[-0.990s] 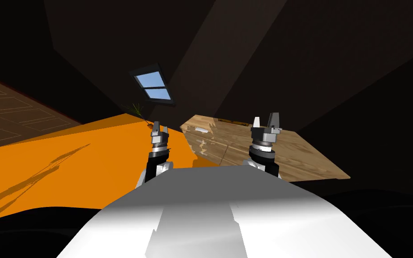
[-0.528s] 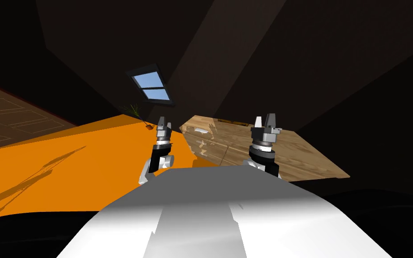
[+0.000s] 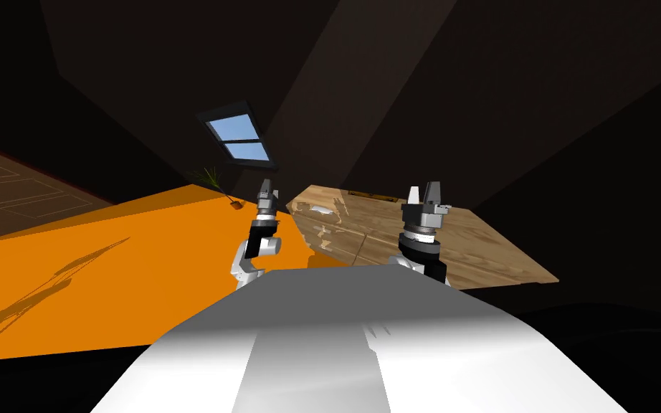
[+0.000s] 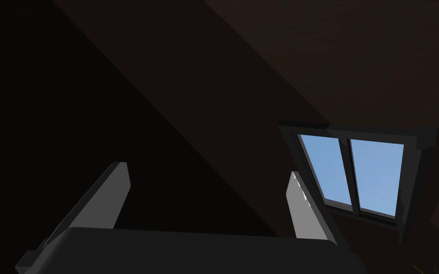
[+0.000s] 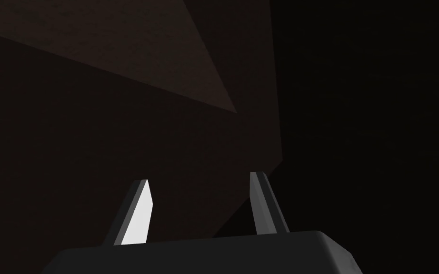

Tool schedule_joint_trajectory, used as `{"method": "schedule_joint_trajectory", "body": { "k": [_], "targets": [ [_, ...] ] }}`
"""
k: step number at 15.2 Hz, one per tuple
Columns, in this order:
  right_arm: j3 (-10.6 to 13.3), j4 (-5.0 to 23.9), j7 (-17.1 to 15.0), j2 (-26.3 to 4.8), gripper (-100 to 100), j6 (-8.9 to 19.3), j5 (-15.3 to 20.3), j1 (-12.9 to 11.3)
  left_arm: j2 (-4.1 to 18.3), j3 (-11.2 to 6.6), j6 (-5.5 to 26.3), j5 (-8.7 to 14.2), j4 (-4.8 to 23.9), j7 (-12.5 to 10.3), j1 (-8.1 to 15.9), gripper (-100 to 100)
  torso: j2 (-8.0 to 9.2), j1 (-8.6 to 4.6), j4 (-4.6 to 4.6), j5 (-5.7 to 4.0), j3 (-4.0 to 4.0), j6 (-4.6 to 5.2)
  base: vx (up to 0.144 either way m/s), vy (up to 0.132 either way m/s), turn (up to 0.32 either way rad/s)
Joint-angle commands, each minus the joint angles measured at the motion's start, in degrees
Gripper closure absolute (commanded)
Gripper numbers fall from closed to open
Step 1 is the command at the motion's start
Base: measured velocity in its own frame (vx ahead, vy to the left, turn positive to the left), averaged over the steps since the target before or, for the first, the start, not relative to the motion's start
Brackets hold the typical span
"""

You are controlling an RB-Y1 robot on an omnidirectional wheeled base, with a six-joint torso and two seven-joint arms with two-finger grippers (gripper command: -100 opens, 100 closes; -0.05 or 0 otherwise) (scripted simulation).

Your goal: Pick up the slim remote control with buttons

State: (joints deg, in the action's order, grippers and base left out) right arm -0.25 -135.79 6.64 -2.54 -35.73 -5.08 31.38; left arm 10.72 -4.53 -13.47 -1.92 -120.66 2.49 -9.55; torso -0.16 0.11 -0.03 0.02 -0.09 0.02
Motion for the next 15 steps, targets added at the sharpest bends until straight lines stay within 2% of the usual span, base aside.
{"method": "schedule_joint_trajectory", "body": {
  "k": [1,2,4,5,7,8,10,11,12,13,14,15],
  "targets": [
    [0.0,0.0,0.0,0.0,0,0.0,0.0,0.0,0.41,-0.17,0.77,0.03,0.57,-0.21,2.08,-100,0.0,0.0,0.0,0.0,0.0,0.0,0.016,0.019,-0.021],
    [0.0,0.0,0.0,0.0,0,0.0,0.0,0.0,1.21,-0.37,3.0,-0.07,2.63,-0.45,3.82,-100,0.02,-0.02,0.0,0.0,0.01,-0.01,0.016,0.018,-0.048],
    [0.0,0.0,0.0,0.0,0,0.0,0.0,0.0,1.21,-0.37,3.0,-0.07,2.63,-0.45,5.82,-100,0.03,-0.01,0.0,0.0,0.01,0.0,0.017,0.023,-0.036],
    [0.0,0.0,0.0,0.0,0,0.0,0.0,0.0,1.96,-0.57,5.32,-0.14,4.89,-0.69,7.36,-100,0.04,-0.02,0.01,0.0,0.02,-0.01,0.025,0.027,-0.044],
    [0.0,0.0,0.0,0.0,0,0.0,0.0,0.0,1.96,-0.57,5.42,-0.14,4.89,-0.69,9.7,-100,-0.01,0.0,0.0,0.0,0.0,0.0,0.025,0.024,-0.037],
    [0.0,0.0,0.0,0.0,0,0.0,0.0,0.0,2.65,-0.78,8.03,-0.2,7.17,-0.93,11.4,-100,0.01,-0.02,0.0,0.0,0.01,-0.01,0.017,0.025,-0.055],
    [0.0,0.0,0.0,0.0,0,0.0,0.0,0.0,2.65,-0.78,8.03,-0.2,7.32,-0.93,13.68,-100,0.02,0.0,0.0,0.0,0.01,0.0,0.015,0.025,-0.038],
    [0.0,0.0,0.0,0.0,0,0.0,0.0,0.0,3.28,-0.99,10.52,-0.22,9.92,-1.18,15.51,-100,0.03,-0.02,0.01,0.0,0.02,-0.01,0.014,0.023,-0.049],
    [0.0,0.0,0.0,0.0,0,0.0,0.0,0.0,3.28,-0.99,10.81,-0.22,9.92,-1.18,17.19,-100,0.03,-0.02,0.01,-0.01,0.02,0.01,0.018,0.026,-0.062],
    [0.0,0.0,0.0,0.0,0,0.0,0.0,0.0,3.28,-0.99,10.81,-0.22,9.92,-1.18,17.73,-100,0.03,-0.02,0.0,0.0,0.02,0.0,0.013,0.02,-0.025],
    [0.0,0.0,0.0,0.0,0,0.0,0.0,0.0,3.85,-1.19,13.35,-0.21,12.32,-1.42,19.46,-100,0.04,-0.03,0.01,-0.01,0.02,-0.01,0.013,0.024,-0.053],
    [0.0,0.0,0.0,0.0,0,0.0,0.0,0.0,3.85,-1.19,13.75,-0.21,12.69,-1.42,20.87,-100,0.04,-0.02,0.01,-0.01,0.02,0.0,0.014,0.029,-0.06]
  ]
}}
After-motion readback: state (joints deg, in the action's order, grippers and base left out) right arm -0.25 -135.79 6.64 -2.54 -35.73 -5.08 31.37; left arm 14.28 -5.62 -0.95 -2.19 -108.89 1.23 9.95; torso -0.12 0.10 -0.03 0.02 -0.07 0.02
